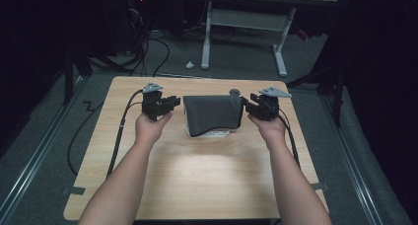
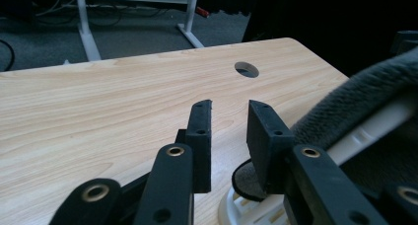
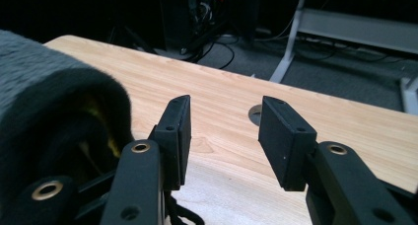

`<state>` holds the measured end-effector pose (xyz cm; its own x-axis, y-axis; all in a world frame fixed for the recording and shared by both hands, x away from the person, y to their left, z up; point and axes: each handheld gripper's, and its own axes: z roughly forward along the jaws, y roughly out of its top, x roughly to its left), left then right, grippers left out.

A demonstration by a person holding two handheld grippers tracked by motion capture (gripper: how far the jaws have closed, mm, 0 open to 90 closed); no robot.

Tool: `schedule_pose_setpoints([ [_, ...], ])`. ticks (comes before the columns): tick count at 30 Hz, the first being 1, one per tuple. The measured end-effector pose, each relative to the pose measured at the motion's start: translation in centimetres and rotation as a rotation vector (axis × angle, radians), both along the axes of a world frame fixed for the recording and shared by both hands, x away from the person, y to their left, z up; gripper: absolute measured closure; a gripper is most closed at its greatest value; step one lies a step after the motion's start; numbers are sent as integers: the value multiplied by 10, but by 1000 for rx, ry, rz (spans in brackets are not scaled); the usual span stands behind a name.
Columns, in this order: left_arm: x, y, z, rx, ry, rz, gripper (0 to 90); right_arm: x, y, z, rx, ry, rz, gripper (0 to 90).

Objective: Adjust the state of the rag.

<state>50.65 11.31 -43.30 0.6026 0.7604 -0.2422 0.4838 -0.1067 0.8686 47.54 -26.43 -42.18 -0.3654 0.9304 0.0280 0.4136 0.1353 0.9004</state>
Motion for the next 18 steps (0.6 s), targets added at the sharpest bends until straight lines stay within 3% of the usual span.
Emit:
schedule_pose_setpoints([
  [5,-10,12,3,-2,-16,34,696,-13,-6,-2,14,-1,-7,556],
  [10,-26,26,3,23,-42,45,673,-26,-8,-3,-11,-5,-8,540],
  [13,-40,33,2,19,-59,49,652,-38,-10,-3,-3,-18,-5,525],
  [18,-77,38,-4,35,-94,34,605,-67,-5,-8,-71,-50,23,482],
])
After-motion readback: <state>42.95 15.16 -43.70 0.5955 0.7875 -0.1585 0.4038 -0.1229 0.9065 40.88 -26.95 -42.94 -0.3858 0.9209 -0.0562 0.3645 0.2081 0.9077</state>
